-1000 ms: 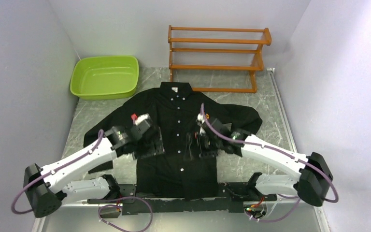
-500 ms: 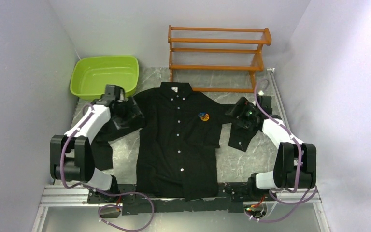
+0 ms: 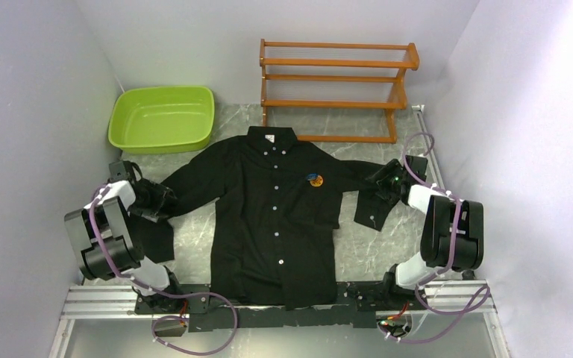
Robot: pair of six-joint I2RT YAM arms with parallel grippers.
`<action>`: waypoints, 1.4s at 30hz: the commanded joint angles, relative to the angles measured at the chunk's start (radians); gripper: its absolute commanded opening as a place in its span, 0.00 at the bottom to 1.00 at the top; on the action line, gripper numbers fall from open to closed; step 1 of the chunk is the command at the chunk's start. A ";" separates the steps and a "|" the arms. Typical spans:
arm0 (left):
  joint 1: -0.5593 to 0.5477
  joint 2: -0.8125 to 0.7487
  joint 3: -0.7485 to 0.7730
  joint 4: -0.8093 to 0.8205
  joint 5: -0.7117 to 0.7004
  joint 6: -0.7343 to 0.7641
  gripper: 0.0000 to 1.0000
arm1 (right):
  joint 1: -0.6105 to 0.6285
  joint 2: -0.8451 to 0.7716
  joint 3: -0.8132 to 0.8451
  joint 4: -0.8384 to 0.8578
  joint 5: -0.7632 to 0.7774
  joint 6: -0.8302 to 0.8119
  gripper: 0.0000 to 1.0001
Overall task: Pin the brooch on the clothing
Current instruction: Flatten out the clothes at the center of the board.
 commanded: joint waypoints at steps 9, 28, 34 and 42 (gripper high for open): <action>0.109 0.177 -0.047 0.105 -0.023 -0.110 0.14 | -0.175 0.064 -0.002 0.088 0.116 -0.021 0.00; 0.119 -0.052 -0.019 0.085 0.043 0.012 0.43 | -0.119 -0.145 0.049 0.063 0.080 -0.204 1.00; -0.062 -0.252 0.070 -0.022 0.018 0.152 0.74 | 0.200 -0.307 0.118 -0.083 0.292 -0.336 1.00; -0.447 -0.232 0.177 0.024 0.014 0.280 0.92 | 0.311 -0.135 0.267 -0.047 0.034 -0.397 1.00</action>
